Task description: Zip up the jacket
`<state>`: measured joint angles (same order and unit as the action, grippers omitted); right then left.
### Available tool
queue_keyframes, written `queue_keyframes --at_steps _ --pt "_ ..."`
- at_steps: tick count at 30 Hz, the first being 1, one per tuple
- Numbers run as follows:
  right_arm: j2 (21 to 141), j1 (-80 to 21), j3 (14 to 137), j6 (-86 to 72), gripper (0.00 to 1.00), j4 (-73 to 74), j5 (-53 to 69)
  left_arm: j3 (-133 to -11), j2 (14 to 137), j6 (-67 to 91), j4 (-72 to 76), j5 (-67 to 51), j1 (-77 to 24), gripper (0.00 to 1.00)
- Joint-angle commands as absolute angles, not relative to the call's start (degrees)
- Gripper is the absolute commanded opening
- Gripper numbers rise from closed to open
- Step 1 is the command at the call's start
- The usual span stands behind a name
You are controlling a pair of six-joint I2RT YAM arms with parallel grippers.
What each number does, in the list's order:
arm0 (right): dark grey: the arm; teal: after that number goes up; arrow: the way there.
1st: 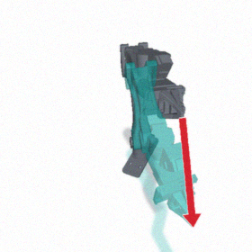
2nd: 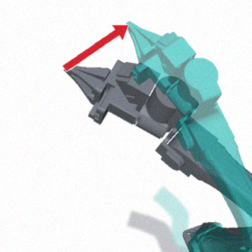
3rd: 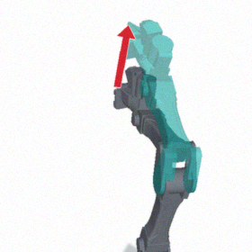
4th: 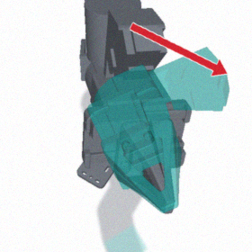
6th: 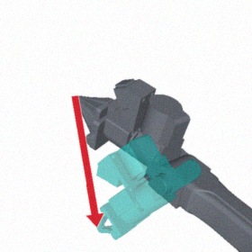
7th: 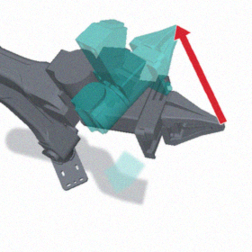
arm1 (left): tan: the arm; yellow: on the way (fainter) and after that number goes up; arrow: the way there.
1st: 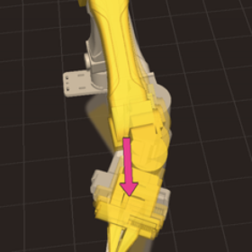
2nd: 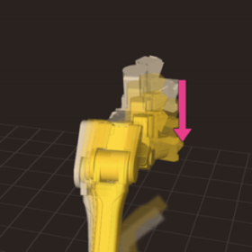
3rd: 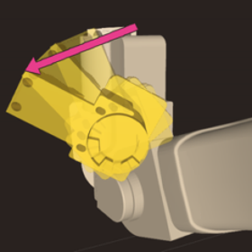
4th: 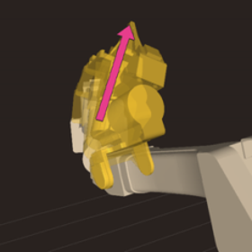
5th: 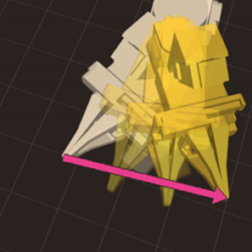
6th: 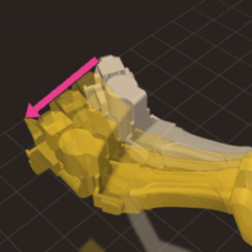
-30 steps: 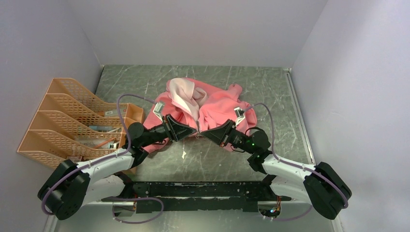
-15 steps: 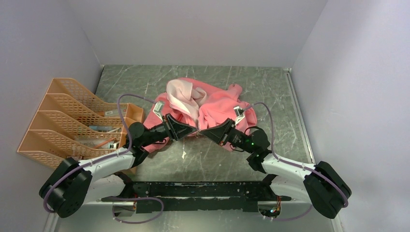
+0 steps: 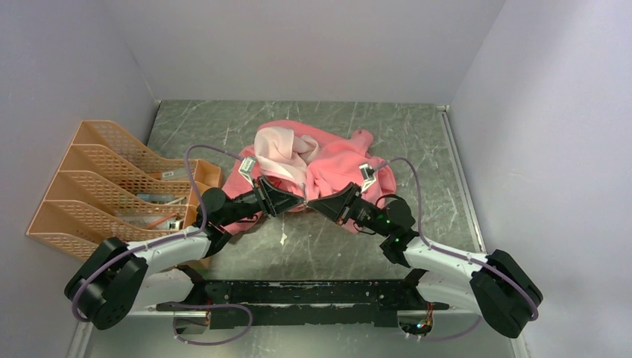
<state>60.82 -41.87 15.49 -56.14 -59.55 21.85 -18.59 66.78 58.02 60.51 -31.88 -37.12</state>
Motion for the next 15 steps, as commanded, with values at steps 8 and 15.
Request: queue_keyframes --at_steps 8,15 --pt "58.1 -42.0 18.6 -52.4 0.0 -59.3 18.2 -18.0 65.1 59.6 65.6 -37.2 -37.8 0.08" --pt "57.9 -41.9 17.3 -52.9 0.0 -59.5 18.9 -17.8 65.0 60.3 66.9 -37.2 -37.8 0.08"
